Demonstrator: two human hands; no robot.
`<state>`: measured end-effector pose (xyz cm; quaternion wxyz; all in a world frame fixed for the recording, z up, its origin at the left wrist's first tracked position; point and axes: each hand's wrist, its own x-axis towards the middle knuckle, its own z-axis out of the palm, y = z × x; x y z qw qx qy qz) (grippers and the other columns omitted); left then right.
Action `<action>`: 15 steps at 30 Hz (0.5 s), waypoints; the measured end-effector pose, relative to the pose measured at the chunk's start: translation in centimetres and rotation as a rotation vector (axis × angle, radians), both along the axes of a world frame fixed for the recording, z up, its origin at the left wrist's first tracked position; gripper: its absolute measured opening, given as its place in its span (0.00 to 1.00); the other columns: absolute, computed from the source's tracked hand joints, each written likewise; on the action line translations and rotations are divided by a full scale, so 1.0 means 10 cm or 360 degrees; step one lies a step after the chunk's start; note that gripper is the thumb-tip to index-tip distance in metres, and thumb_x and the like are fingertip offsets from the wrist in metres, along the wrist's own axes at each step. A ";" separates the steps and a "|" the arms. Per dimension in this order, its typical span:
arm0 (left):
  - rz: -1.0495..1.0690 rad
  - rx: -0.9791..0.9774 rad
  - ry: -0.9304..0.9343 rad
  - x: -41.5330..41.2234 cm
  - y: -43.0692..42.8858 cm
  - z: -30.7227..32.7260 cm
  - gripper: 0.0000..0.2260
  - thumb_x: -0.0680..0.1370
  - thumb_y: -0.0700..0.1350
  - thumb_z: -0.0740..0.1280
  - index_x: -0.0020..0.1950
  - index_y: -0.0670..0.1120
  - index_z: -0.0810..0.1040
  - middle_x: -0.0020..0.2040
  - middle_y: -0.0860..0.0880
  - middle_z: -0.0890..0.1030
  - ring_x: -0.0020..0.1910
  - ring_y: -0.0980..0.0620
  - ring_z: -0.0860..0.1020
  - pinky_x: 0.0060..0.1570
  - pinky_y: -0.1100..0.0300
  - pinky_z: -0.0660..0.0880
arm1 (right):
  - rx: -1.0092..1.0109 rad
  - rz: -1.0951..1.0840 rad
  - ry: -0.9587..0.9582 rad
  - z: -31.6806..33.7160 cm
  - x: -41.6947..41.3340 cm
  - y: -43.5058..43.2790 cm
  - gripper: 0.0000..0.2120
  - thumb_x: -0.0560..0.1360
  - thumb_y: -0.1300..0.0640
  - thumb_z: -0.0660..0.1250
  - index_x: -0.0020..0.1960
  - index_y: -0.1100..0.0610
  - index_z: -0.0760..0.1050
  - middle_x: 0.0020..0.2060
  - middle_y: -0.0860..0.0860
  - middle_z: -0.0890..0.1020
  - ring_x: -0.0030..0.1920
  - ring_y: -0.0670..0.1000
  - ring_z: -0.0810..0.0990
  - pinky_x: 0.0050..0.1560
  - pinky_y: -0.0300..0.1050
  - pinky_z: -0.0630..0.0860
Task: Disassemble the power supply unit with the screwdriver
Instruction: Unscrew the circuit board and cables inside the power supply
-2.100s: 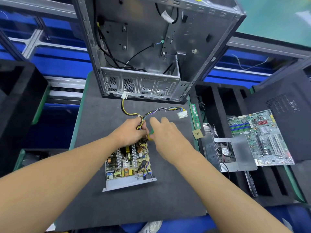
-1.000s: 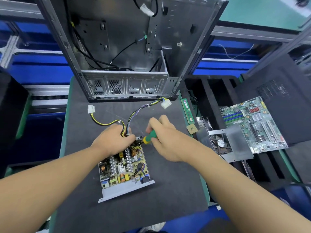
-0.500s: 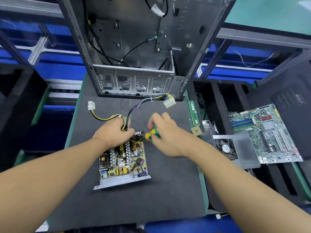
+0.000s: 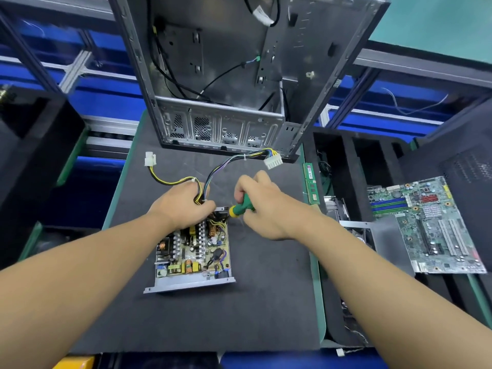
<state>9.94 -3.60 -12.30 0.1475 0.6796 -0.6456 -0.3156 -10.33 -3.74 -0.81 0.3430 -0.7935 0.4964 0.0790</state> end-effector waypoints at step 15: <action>-0.0044 0.0065 -0.0036 -0.01 0.00 0.03 0.13 0.66 0.56 0.58 0.36 0.46 0.66 0.32 0.50 0.68 0.31 0.49 0.69 0.33 0.55 0.67 | 0.0018 -0.0056 -0.0036 -0.05 0.05 -0.01 0.12 0.77 0.57 0.62 0.55 0.50 0.59 0.54 0.49 0.64 0.54 0.55 0.66 0.48 0.50 0.67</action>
